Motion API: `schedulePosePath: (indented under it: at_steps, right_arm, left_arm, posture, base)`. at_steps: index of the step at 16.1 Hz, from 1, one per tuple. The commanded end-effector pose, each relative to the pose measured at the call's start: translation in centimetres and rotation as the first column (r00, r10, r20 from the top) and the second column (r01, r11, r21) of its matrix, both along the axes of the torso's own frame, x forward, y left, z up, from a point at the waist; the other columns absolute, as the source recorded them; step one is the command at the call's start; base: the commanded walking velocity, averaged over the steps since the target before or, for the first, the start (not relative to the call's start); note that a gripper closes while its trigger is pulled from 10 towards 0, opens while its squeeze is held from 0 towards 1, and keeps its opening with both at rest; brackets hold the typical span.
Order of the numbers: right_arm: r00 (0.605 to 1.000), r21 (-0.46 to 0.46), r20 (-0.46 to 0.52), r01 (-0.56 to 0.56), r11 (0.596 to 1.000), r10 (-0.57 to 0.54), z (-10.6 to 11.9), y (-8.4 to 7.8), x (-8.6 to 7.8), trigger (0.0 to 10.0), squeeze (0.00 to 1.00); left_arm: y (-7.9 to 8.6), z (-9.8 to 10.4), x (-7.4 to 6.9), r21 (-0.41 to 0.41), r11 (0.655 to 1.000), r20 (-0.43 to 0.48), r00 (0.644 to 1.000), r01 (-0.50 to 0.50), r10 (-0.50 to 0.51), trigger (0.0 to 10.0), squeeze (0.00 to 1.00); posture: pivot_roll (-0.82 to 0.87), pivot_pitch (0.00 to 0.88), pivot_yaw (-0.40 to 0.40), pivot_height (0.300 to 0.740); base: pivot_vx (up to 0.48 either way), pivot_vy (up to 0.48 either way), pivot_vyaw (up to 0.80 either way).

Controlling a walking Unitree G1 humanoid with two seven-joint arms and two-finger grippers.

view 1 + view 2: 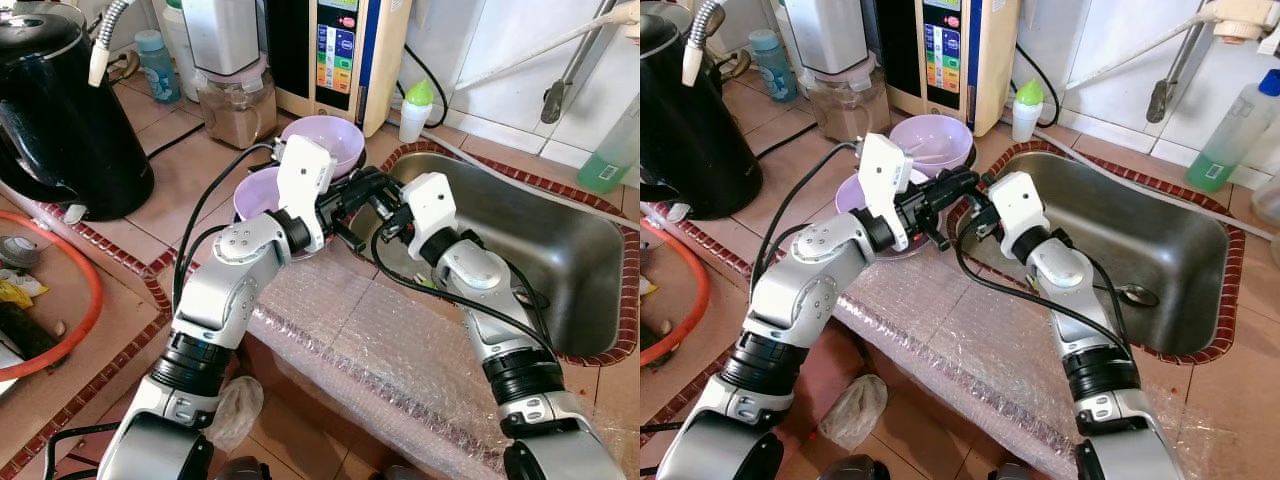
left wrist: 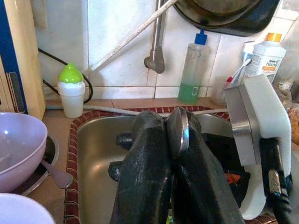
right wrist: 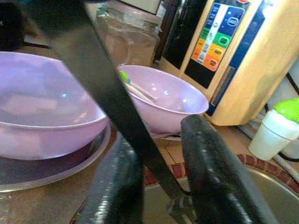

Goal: Kitchen organization

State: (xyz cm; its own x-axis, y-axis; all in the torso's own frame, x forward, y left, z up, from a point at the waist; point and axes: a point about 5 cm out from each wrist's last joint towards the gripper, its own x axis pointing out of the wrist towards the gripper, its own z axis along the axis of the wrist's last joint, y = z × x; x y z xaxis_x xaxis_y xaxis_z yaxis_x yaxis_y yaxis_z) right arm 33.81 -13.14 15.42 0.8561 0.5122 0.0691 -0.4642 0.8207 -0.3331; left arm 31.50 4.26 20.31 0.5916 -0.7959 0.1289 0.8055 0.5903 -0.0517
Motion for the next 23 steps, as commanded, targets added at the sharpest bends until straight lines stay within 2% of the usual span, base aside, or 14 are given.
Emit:
schedulePosePath:
  at_steps: [1, 9, 12, 14, 15, 16, 21, 23]
  right_arm:
    - [0.998, 0.032, 0.009, 0.065, 0.997, -0.065, 0.6, -1.6, 0.5, 0.0, 0.0]
    - [0.998, 0.015, 0.005, 0.064, 0.998, -0.064, 0.4, -1.9, 0.6, 0.0, 0.0]
    - [0.996, 0.002, 0.003, 0.085, 0.996, -0.085, 0.2, -2.3, 0.9, 0.0, 0.0]
    - [0.994, -0.022, 0.004, 0.107, 0.994, -0.107, 0.0, -2.8, 1.0, 0.0, 0.0]
    - [0.993, -0.033, 0.004, 0.119, 0.992, -0.119, -0.1, -3.1, 1.1, 0.0, 0.0]
    - [0.99, -0.054, 0.005, 0.142, 0.988, -0.142, -0.2, -3.6, 1.2, 0.0, 0.0]
    - [0.98, -0.12, -0.009, 0.198, 0.973, -0.201, -0.8, -5.1, 1.8, 0.0, 0.0]
    - [0.964, -0.17, -0.023, 0.259, 0.951, -0.266, -1.3, -6.4, 2.3, 0.0, 0.0]
  left_arm:
    - [0.4, -0.8, 0.0, 0.023, 1.0, -0.022, 1.0, -0.004, 0.004, 0.0, 0.0]
    - [0.3, -1.1, 0.0, 0.043, 0.999, -0.019, 1.0, -0.001, 0.001, 0.0, 0.0]
    - [-0.1, -2.3, -0.8, 0.067, 0.998, -0.031, 0.999, 0.012, -0.01, 0.0, 0.0]
    - [-0.3, -2.8, -0.8, 0.09, 0.996, -0.039, 0.999, 0.022, -0.018, 0.0, 0.0]
    - [-0.3, -3.1, -0.8, 0.109, 0.994, -0.036, 0.999, 0.028, -0.024, 0.4, 0.0]
    - [-0.1, -3.4, -0.5, 0.141, 0.99, -0.023, 1.0, 0.022, -0.019, 10.0, 1.0]
    - [1.0, -3.7, 0.2, 0.195, 0.981, 0.021, 1.0, -0.022, 0.018, 10.0, 1.0]
    - [1.5, -3.8, -0.2, 0.214, 0.977, 0.041, 0.999, -0.02, 0.012, 10.0, 1.0]
  posture:
    - [-0.04, 0.0, 0.033, 0.74]
    - [-0.04, 0.0, 0.034, 0.74]
    - [-0.04, 0.0, 0.034, 0.74]
    - [-0.04, 0.0, 0.039, 0.74]
    - [-0.03, 0.0, 0.039, 0.74]
    - [-0.03, 0.005, 0.043, 0.74]
    - [-0.03, 0.018, 0.053, 0.74]
    - [-0.04, 0.037, 0.059, 0.74]
  base:
    - [0.0, 0.0, 0.0]
    - [0.0, 0.0, 0.0]
    - [0.0, 0.0, 0.0]
    - [0.0, 0.0, 0.0]
    - [0.0, 0.0, 0.0]
    - [0.0, 0.0, 0.0]
    - [0.0, 0.0, 0.0]
    - [0.0, 0.0, 0.0]
